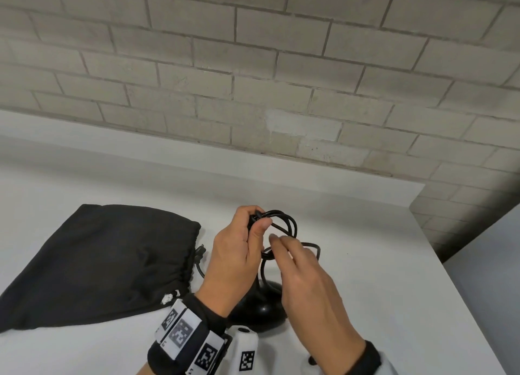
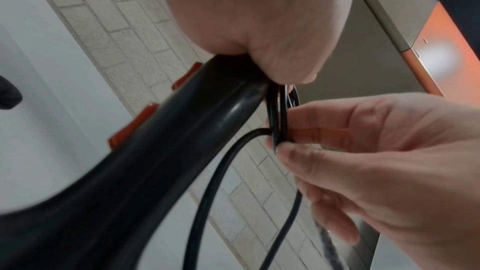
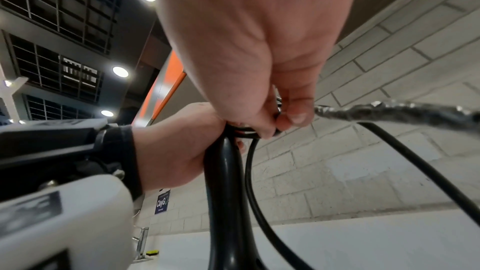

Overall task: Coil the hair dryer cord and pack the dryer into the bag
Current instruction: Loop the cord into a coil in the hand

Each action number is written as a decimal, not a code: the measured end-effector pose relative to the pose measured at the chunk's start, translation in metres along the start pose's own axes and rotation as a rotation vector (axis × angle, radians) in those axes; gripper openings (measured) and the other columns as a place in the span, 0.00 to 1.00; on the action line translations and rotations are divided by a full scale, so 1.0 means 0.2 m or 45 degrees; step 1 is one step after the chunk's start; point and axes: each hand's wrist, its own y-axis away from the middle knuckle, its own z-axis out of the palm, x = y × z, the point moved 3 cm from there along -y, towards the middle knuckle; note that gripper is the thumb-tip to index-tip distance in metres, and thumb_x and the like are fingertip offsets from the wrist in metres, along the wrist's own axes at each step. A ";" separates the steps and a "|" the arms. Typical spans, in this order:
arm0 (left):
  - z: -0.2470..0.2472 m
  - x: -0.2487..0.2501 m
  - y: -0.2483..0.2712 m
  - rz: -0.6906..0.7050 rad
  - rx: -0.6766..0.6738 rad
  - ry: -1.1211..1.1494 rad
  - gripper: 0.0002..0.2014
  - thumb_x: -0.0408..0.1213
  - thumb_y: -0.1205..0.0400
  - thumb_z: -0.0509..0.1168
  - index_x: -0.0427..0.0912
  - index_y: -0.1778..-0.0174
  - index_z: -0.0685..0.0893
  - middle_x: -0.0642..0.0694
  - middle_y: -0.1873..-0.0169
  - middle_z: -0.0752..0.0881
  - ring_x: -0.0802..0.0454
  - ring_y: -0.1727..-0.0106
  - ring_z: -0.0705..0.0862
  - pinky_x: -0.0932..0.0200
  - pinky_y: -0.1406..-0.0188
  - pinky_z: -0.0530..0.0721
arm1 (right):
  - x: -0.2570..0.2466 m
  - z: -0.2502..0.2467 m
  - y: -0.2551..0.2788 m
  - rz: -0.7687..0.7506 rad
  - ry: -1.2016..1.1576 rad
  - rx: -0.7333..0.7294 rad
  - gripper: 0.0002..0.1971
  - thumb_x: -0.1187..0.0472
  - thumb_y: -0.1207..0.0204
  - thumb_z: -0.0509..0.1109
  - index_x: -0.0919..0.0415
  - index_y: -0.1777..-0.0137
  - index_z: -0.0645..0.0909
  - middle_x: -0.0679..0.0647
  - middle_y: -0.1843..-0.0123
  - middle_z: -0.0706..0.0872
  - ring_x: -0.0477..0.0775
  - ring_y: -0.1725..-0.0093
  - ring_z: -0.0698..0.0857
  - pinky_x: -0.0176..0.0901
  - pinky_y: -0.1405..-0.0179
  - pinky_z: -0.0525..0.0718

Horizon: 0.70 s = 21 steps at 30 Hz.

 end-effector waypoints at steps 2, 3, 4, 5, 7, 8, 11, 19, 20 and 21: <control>0.00 0.00 0.00 0.008 -0.009 0.007 0.07 0.50 0.13 0.56 0.54 0.47 0.76 0.53 0.75 0.80 0.49 0.70 0.82 0.60 0.73 0.79 | 0.01 -0.02 0.00 -0.049 -0.034 0.064 0.34 0.81 0.44 0.80 0.62 0.35 0.81 0.54 0.42 0.85 0.54 0.53 0.87 0.42 0.67 0.89; 0.00 0.00 0.00 0.015 -0.010 0.016 0.07 0.51 0.13 0.57 0.55 0.47 0.75 0.50 0.75 0.80 0.48 0.70 0.82 0.60 0.73 0.79 | 0.02 -0.03 0.00 -0.066 -0.088 0.114 0.30 0.80 0.42 0.81 0.62 0.39 0.84 0.54 0.45 0.87 0.52 0.52 0.87 0.40 0.61 0.89; 0.00 0.00 0.00 0.024 -0.007 0.025 0.08 0.53 0.13 0.56 0.55 0.47 0.75 0.49 0.76 0.80 0.47 0.70 0.82 0.60 0.74 0.79 | 0.03 -0.05 0.01 -0.069 -0.169 0.183 0.25 0.79 0.40 0.82 0.62 0.42 0.87 0.53 0.47 0.89 0.49 0.50 0.87 0.36 0.54 0.88; -0.01 0.00 0.00 0.033 -0.005 0.031 0.09 0.55 0.14 0.56 0.55 0.47 0.75 0.47 0.76 0.80 0.47 0.70 0.82 0.62 0.75 0.78 | 0.04 -0.08 0.02 -0.051 -0.268 0.256 0.21 0.77 0.39 0.83 0.62 0.46 0.89 0.52 0.49 0.91 0.45 0.50 0.87 0.30 0.49 0.85; -0.01 0.00 0.00 0.045 -0.005 0.039 0.09 0.55 0.13 0.57 0.55 0.47 0.75 0.47 0.76 0.80 0.48 0.70 0.81 0.64 0.75 0.77 | 0.05 -0.13 0.04 0.023 -0.470 0.364 0.16 0.76 0.38 0.83 0.61 0.52 0.90 0.47 0.54 0.91 0.37 0.54 0.87 0.23 0.50 0.82; -0.01 0.00 0.00 0.051 -0.007 0.040 0.08 0.54 0.13 0.56 0.56 0.47 0.75 0.47 0.75 0.80 0.48 0.70 0.81 0.65 0.75 0.77 | 0.06 -0.15 0.04 0.051 -0.554 0.377 0.15 0.76 0.37 0.83 0.60 0.54 0.90 0.44 0.56 0.91 0.34 0.56 0.86 0.22 0.52 0.82; 0.00 0.00 0.00 0.050 -0.029 0.041 0.03 0.53 0.12 0.55 0.62 0.49 0.73 0.48 0.68 0.81 0.47 0.70 0.81 0.62 0.74 0.78 | 0.07 -0.20 0.05 0.030 -0.617 0.235 0.12 0.73 0.31 0.80 0.56 0.53 0.89 0.40 0.55 0.90 0.31 0.56 0.85 0.24 0.56 0.83; 0.00 0.00 -0.01 -0.005 -0.016 0.073 0.10 0.51 0.16 0.56 0.51 0.47 0.76 0.47 0.76 0.79 0.48 0.72 0.80 0.55 0.74 0.79 | 0.06 -0.21 0.05 0.140 -0.569 0.317 0.14 0.74 0.25 0.72 0.53 0.51 0.86 0.42 0.57 0.90 0.40 0.57 0.88 0.27 0.58 0.83; -0.01 0.00 -0.01 -0.011 -0.015 0.074 0.11 0.52 0.16 0.55 0.51 0.47 0.77 0.48 0.76 0.79 0.49 0.73 0.80 0.55 0.74 0.79 | 0.06 -0.22 0.06 0.264 -0.787 0.328 0.15 0.74 0.23 0.71 0.51 0.52 0.86 0.43 0.57 0.91 0.42 0.56 0.90 0.28 0.56 0.84; -0.01 0.00 -0.01 -0.012 -0.008 0.077 0.12 0.53 0.16 0.55 0.51 0.47 0.77 0.50 0.76 0.79 0.49 0.73 0.79 0.55 0.74 0.79 | 0.06 -0.23 0.07 0.403 -1.041 0.330 0.16 0.76 0.23 0.70 0.51 0.54 0.86 0.46 0.56 0.92 0.46 0.56 0.91 0.31 0.55 0.86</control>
